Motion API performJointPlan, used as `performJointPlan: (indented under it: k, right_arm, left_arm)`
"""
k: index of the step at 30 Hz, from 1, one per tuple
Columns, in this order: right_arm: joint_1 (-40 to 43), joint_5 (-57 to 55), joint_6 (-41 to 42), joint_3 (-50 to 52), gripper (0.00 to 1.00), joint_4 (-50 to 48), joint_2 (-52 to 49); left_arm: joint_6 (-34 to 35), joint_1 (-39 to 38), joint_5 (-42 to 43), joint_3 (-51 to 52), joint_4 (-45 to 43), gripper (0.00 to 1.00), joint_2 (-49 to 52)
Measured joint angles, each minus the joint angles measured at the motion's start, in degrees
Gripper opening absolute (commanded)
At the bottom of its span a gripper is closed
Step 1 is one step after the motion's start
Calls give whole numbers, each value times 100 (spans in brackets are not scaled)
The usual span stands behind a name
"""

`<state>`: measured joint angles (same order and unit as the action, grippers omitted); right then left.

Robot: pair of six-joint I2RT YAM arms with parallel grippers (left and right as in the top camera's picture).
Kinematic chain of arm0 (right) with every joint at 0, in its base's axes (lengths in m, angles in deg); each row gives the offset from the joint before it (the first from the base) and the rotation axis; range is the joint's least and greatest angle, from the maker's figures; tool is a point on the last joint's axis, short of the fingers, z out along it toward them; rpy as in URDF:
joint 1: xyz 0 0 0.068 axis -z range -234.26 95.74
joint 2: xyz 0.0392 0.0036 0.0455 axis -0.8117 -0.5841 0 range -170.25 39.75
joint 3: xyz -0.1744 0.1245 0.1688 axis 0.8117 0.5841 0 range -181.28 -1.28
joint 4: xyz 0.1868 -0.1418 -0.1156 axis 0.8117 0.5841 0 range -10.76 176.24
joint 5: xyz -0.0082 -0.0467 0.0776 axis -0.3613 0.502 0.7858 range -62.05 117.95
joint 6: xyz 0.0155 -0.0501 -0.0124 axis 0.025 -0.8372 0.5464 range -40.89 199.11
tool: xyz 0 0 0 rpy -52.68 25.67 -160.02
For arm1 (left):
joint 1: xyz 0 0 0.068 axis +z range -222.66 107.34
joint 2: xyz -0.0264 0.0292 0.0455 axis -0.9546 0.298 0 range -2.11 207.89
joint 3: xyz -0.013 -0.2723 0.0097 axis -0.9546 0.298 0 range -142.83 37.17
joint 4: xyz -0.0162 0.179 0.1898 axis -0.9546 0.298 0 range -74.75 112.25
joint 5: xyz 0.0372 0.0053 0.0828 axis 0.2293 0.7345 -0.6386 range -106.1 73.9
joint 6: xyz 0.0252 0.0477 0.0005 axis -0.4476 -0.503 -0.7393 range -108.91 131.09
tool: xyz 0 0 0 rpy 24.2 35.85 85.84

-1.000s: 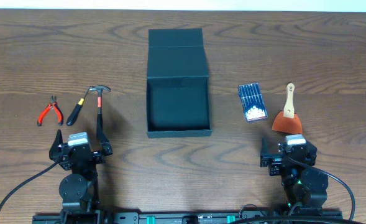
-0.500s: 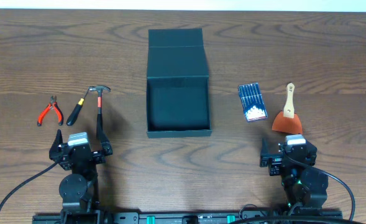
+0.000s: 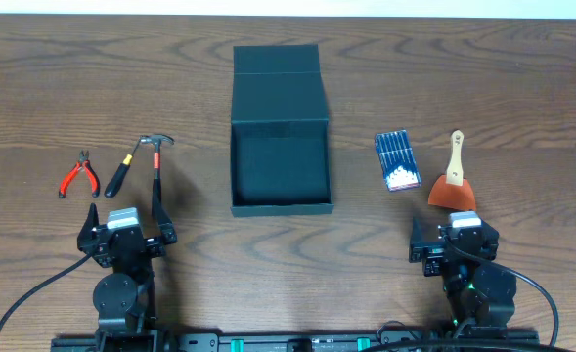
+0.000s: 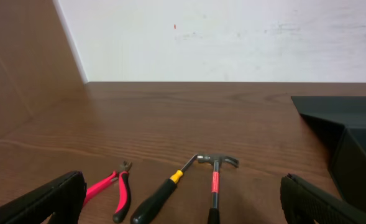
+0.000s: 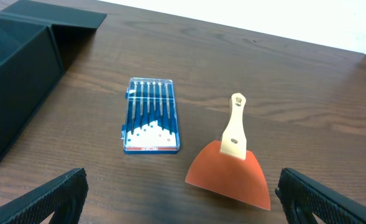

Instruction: Pack container

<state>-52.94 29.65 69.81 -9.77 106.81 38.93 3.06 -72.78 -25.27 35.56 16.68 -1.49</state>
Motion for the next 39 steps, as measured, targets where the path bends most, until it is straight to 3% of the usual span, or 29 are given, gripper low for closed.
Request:
performJointPlan:
  k: [10, 19, 25, 31, 39]
  right_arm:
    - [0, 153, 0, 0, 99, -70, 0]
    - [0, 1152, 273, 15, 99, -247, 0]
    - [0, 1429, 697, -87, 99, -275, -153]
    - [0, 1443, 1038, -1145, 99, 39, -1823]
    - [0, 1515, 1145, -3847, 99, 922, -5130]
  left_arm:
    - [52, 0, 70, 0, 11, 98, 0]
    - [1178, 0, 1272, -9, 133, 98, 83]
    - [1617, 0, 1696, -474, 1198, 98, 166]
    - [1375, 2, 1493, -2293, 2861, 98, 1335]
    - [769, 28, 1113, -5440, 4706, 98, 4151]
